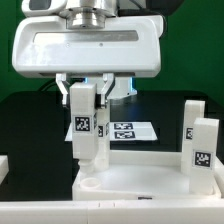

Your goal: Assemble desk

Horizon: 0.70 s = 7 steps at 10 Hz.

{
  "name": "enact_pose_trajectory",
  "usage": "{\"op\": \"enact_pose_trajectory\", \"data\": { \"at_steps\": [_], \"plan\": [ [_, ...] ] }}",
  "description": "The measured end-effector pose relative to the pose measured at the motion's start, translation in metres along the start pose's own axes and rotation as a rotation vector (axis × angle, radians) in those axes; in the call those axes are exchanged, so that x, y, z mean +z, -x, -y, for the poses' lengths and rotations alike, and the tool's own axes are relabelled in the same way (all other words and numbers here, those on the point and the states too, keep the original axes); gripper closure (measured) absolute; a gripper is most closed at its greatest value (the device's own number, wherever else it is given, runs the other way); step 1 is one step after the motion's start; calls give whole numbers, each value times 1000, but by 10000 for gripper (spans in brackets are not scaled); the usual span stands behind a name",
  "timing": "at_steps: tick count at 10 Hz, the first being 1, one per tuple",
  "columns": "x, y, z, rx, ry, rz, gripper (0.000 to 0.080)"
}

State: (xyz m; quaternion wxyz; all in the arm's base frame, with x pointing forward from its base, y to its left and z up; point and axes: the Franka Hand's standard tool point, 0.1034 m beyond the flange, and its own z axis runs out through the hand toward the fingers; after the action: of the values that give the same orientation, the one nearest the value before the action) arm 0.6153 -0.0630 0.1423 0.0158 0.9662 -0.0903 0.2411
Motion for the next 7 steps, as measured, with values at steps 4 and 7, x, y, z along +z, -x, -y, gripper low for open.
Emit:
{"op": "enact_pose_trajectory", "data": {
  "at_steps": [4, 7],
  "plan": [
    [11, 9, 2, -8, 5, 15, 515],
    [19, 16, 5, -14, 5, 27, 515]
  ]
}}
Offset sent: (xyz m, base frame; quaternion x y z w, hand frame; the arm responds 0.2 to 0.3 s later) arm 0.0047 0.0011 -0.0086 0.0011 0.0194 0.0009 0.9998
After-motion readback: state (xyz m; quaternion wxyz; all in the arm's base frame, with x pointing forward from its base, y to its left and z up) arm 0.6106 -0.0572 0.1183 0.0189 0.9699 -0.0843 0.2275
